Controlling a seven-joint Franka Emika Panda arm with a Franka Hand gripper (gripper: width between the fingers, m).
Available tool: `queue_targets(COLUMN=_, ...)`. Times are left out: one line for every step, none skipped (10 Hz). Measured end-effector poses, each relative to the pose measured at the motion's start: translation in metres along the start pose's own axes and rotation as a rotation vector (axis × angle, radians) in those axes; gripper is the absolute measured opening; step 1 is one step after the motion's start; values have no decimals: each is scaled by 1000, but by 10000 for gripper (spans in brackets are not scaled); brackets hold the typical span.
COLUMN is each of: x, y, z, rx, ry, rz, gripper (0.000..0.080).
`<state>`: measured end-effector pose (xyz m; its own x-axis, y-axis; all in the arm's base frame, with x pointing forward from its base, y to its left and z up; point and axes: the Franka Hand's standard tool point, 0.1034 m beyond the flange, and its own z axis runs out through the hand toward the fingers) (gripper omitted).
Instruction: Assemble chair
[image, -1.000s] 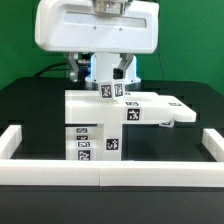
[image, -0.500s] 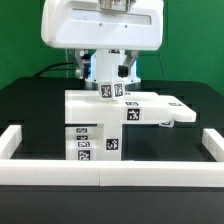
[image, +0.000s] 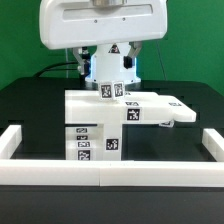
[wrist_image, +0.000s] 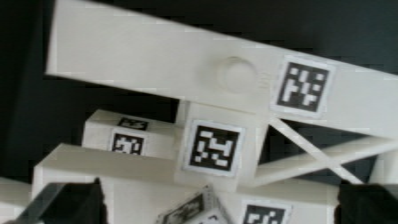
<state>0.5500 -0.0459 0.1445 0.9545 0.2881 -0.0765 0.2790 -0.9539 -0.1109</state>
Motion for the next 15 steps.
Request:
queue_targets(x=0, y=0, z=0, rx=-2, ry=0, rz=-3, gripper=649)
queue_targets(x=0, y=0, z=1, rx=-2, ry=-1, rz=-3, gripper=649)
queue_targets(x=0, y=0, z=1, rx=-2, ry=-1, rz=-2, gripper=649)
queue_targets(x=1, y=0, z=1, rx=-5, ry=1, rz=-5, gripper=649)
queue_targets(x=7, y=2, z=2, rx=-13, ry=15, rz=-8, gripper=649)
queue_targets(x=16, y=8, z=2, rx=-23, ry=23, rz=-6, gripper=649)
queue_targets(x=28, y=14, z=2, rx=-27, ry=33, rz=-7, gripper=649)
queue_targets(x=37, y=17, z=3, rx=-32, ry=39, rz=-6, gripper=649)
queue_targets(x=43, y=18, z=3, rx=-37, ry=42, rz=-11, gripper=649)
queue_targets(x=41, y=18, z=4, rx=-37, ry=40, rz=-9, gripper=649)
queue_targets(x=41, y=19, z=4, rx=-37, ry=39, rz=-9, gripper=649)
queue_targets(x=41, y=19, z=4, rx=-37, ry=39, rz=-8, gripper=649)
queue_targets(x=41, y=18, z=4, rx=-39, ry=42, rz=-9, gripper=649)
queue_targets(x=43, y=16, z=6, rx=-48, ry=60, rz=-14, gripper=649)
queue_targets(x=45, y=13, z=7, rx=-55, ry=76, rz=-20, gripper=649)
